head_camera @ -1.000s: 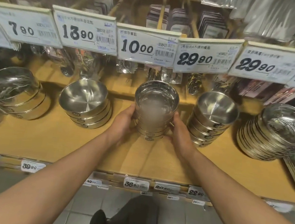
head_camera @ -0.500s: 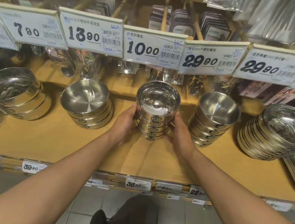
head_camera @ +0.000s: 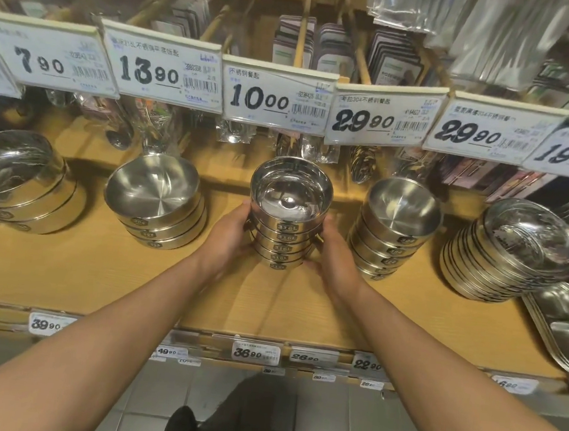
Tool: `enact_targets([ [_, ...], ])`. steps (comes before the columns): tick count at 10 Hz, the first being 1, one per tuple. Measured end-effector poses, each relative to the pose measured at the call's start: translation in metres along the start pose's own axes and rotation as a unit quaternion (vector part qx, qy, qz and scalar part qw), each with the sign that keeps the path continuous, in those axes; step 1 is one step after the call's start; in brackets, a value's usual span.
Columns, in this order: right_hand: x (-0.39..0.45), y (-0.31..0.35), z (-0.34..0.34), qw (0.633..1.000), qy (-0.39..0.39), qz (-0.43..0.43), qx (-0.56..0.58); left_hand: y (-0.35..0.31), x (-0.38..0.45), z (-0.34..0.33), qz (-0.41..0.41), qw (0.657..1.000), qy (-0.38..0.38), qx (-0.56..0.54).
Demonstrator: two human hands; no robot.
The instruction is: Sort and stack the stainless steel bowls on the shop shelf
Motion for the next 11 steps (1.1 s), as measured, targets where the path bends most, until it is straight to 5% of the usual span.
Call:
enact_targets([
  [2,-0.013,0.003,0.000,1.000,0.022,-0.007,0.005,0.005,-0.018,0.005,-0.026,0.999,0.018,0.025],
  [6,-0.102,0.010,0.032,0.991,-0.077,-0.094,0.059,0.009,-0.113,0.071,0.051,0.995,-0.082,0.009],
  [11,-0.251,0.041,-0.008,0.982,-0.173,0.013,0.073,-0.034,-0.193,0.194,-0.045,0.993,-0.107,0.016],
])
Point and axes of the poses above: each hand's wrist, its own x-axis towards the middle knuckle, its own z-axis out of the back of the hand, y = z × x, the point moved 4 cm from there along x, towards the middle knuckle, and after that the axes turned 1 degree about -z, right-handed, at the moved point
